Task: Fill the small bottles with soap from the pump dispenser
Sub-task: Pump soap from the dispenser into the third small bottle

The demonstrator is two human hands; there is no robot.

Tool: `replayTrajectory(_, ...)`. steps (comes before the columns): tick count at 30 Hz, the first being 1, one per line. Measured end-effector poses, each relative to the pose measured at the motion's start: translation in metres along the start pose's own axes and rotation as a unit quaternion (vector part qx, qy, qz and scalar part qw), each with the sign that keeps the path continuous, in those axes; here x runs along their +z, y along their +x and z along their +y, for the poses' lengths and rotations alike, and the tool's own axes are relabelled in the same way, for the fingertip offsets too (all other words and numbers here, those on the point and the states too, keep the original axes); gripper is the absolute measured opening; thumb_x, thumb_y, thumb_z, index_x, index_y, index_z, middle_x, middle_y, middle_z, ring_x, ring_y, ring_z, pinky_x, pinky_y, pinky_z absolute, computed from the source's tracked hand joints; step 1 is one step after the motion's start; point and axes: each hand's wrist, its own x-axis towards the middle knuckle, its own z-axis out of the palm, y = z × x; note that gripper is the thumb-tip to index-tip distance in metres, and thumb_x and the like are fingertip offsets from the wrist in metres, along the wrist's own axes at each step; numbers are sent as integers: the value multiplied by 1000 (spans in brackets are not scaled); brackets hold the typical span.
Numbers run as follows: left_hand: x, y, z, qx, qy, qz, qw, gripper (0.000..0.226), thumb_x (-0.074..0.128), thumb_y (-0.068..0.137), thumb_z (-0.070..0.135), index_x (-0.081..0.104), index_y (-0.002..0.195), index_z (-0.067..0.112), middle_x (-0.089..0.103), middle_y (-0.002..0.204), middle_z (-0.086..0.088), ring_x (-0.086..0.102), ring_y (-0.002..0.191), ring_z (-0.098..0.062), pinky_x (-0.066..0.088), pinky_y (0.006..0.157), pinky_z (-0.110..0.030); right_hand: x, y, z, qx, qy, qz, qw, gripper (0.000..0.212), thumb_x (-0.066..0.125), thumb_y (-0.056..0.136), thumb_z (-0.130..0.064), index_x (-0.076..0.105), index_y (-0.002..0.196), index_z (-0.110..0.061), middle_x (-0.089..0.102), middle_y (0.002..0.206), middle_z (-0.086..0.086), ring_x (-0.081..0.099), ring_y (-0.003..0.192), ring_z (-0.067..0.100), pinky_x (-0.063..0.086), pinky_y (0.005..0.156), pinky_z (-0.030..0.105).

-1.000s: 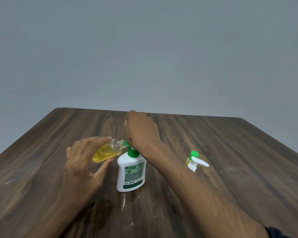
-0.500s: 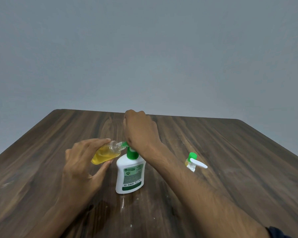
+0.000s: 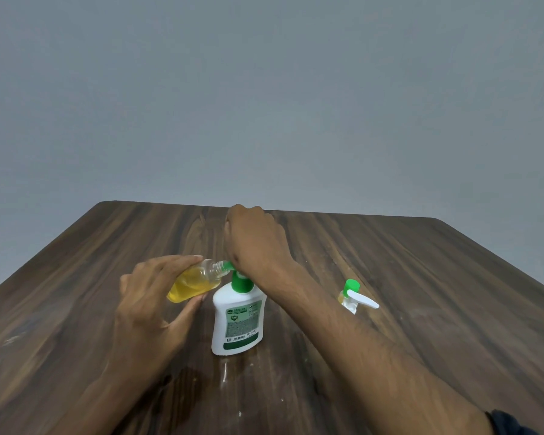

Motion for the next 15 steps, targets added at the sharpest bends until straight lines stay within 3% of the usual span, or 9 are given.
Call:
replayTrajectory(5,1,0,1,5,3,2,1000,45,74,83,30,70,124,14,70,121,-1,62,110,-24,41,90,-41,3,0,1,15,10,3,1000,15,55,94,-5,46,86,-14,46,79,2,56,78,30,38,63,36)
replayTrajectory(10,0,0,0,-1,-4,-2,1000,46,70,85,37,70,125,14,70,121,-2,62,111,-24,44,91,-43,-4,0,1,2,-3,5,1000,18,58,96,-7,43,89,-14,35,72,-2,45,73,24,35,61,35)
replayTrajectory(15,2,-1,0,-2,-4,2,1000,44,72,85,35,71,124,15,70,121,-1,63,109,-25,45,89,-48,1,-1,0,14,7,-2,1000,14,56,95,-6,46,88,-14,45,81,2,50,77,29,38,64,37)
